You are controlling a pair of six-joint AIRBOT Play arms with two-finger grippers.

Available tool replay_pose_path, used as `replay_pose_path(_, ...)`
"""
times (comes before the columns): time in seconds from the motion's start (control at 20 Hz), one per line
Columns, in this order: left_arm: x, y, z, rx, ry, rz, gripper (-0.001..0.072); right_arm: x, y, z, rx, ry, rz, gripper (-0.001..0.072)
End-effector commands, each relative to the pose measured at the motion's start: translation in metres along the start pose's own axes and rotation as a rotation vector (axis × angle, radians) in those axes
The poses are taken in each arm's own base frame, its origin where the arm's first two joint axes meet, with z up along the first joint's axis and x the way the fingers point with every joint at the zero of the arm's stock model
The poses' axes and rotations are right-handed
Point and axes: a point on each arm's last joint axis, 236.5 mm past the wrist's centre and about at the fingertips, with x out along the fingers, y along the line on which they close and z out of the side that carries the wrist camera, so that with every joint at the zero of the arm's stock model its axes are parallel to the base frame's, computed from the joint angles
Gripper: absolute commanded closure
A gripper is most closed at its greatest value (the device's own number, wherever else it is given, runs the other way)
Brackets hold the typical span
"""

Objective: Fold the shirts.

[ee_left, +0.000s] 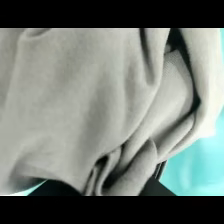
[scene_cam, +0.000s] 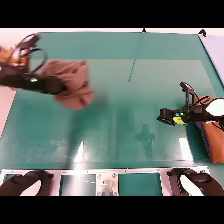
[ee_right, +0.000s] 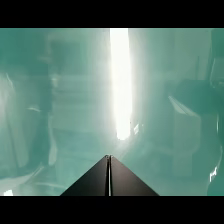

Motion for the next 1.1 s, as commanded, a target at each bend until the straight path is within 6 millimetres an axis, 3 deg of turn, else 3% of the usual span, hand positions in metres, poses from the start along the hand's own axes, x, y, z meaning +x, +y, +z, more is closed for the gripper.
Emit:
replay_pose_path(0.0, 0.03, -0.099, 0.014, 0.124, -0.043, -0.201, 0.0676, 0.0, 0.0, 0.002, 0.0, -0.008, 0.002, 0.0698)
replay_pose_path(0.2, 0.14, -0.129, -0.012, 0.115, 0.087, -0.239, 0.0674, 0.0, 0.001, 0.002, 0.0, -0.008, 0.002, 0.0695)
replay_pose_path(0.25, 0.163, -0.13, -0.02, 0.088, 0.123, -0.251, 0.0566, 0.0, 0.0, 0.002, 0.0, -0.009, 0.001, 0.0648)
replay_pose_path(0.3, 0.18, -0.129, -0.03, 0.048, 0.167, -0.264, 0.0143, 0.0, 0.0, 0.002, 0.0, -0.008, 0.001, 0.0534)
replay_pose_path(0.35, 0.188, -0.122, -0.036, 0.021, 0.203, -0.262, 0.0002, 0.0, 0.0, 0.002, 0.0, -0.009, 0.001, 0.0436)
replay_pose_path(0.5, 0.163, -0.075, -0.033, -0.048, 0.283, -0.233, 0.0002, 0.001, 0.001, 0.002, -0.007, -0.004, 0.004, 0.0363)
replay_pose_path(0.55, 0.15, -0.056, -0.033, -0.074, 0.312, -0.219, 0.0002, 0.005, 0.003, -0.001, -0.032, 0.009, 0.007, 0.0278)
replay_pose_path(0.65, 0.125, -0.024, -0.047, -0.121, 0.4, -0.199, 0.0003, 0.022, 0.002, -0.01, -0.089, 0.059, 0.002, 0.0202)
replay_pose_path(0.75, 0.115, -0.008, -0.072, -0.144, 0.485, -0.183, 0.0003, 0.044, -0.003, -0.018, -0.078, 0.133, -0.01, 0.0197)
replay_pose_path(0.9, 0.147, -0.011, -0.107, -0.216, 0.494, -0.2, 0.0003, 0.084, 0.002, -0.02, -0.075, 0.207, 0.042, 0.0198)
replay_pose_path(1.05, 0.178, -0.023, -0.113, -0.299, 0.394, -0.254, 0.0003, 0.12, 0.004, -0.009, -0.038, 0.218, 0.084, 0.022)
